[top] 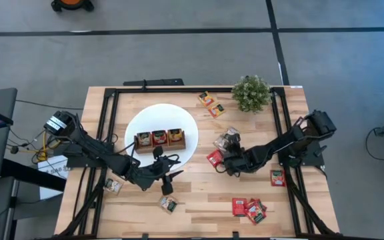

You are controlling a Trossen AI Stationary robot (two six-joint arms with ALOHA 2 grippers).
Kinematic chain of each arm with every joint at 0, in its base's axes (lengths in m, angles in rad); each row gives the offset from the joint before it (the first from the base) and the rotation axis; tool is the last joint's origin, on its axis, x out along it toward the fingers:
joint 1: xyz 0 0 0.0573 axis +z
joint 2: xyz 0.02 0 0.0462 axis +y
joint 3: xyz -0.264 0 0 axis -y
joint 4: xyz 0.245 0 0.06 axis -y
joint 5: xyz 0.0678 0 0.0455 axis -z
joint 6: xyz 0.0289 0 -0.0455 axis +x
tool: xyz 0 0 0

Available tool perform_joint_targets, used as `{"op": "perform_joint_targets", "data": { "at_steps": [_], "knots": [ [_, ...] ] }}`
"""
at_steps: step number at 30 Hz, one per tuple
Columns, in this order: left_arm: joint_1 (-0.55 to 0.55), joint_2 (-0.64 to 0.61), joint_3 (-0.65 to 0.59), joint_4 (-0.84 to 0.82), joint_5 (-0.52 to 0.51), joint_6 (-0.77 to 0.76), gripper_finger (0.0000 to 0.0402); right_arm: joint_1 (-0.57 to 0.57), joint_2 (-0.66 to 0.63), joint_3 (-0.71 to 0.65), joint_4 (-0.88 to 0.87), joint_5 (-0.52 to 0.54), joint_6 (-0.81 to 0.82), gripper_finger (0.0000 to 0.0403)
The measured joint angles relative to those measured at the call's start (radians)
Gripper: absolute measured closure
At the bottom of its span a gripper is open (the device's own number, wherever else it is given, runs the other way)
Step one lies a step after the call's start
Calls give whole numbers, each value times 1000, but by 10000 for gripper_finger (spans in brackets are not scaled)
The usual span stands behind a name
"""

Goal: Pick & Place Tea
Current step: Put the brown tea bag into the left section of the wooden organizer

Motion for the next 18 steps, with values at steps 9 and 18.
{"op": "perform_joint_targets", "data": {
  "at_steps": [9, 18],
  "knots": [
    [0, 0, 0, 6, 0, 1, 236, 35, -110, -4, 54, 199, 3, 401],
    [0, 30, 1, 88, -9, 136, 236, 50, -318, -4, 75, 4, 75, 402]
  ]
}}
